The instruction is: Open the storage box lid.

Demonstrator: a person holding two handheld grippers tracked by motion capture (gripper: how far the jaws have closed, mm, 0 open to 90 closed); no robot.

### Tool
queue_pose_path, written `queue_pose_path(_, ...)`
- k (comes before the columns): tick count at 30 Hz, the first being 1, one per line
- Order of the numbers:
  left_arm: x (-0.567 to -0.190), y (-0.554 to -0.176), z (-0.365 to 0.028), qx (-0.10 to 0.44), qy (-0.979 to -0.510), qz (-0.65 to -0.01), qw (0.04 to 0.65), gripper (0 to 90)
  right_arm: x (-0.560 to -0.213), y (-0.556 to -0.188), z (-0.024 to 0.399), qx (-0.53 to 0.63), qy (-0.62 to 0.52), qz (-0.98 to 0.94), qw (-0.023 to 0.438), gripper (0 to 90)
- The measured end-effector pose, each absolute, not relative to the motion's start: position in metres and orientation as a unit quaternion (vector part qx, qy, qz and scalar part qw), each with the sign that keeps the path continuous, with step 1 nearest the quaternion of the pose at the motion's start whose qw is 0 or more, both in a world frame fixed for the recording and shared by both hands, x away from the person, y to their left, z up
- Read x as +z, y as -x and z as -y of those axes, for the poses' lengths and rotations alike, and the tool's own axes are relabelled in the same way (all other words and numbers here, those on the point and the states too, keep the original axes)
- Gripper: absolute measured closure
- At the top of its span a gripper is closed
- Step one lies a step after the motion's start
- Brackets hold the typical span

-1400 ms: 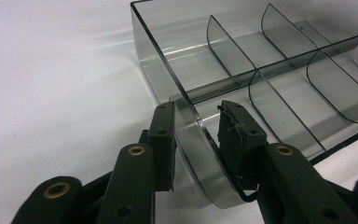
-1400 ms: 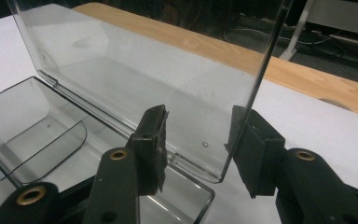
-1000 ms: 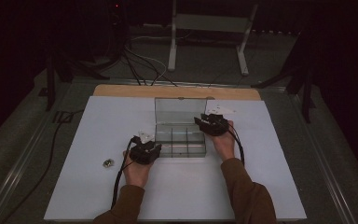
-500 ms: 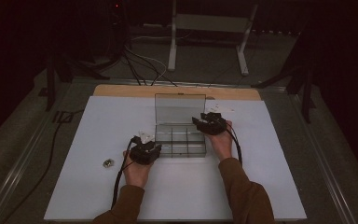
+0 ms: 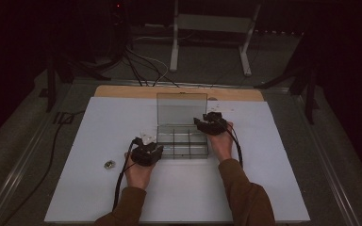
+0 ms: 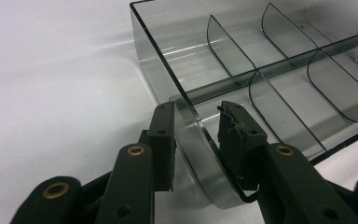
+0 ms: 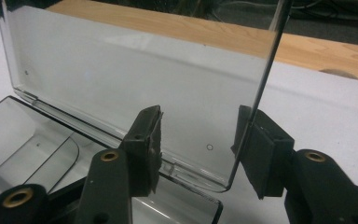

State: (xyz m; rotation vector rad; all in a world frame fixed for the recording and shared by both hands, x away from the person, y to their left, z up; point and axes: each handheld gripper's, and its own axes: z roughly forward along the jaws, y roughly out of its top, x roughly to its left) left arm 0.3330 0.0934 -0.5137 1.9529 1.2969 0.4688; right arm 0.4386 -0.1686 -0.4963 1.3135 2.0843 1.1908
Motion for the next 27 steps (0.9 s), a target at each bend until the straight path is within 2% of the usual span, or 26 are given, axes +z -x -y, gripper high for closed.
queue_pose_path(20,-0.5138,-0.3318,-0.0939,0.182,-0.76,-0.505,0.367,69.5,-0.4995,-0.4427,0.1734,0.423,-0.513,-0.733,0.147,51.5)
queue_pose_path(27,-0.5138,-0.3317,-0.0937,0.182,-0.759,-0.506,0.368,69.6,-0.4993,-0.4439,0.1733,0.42,-0.519,-0.731,0.141,51.1)
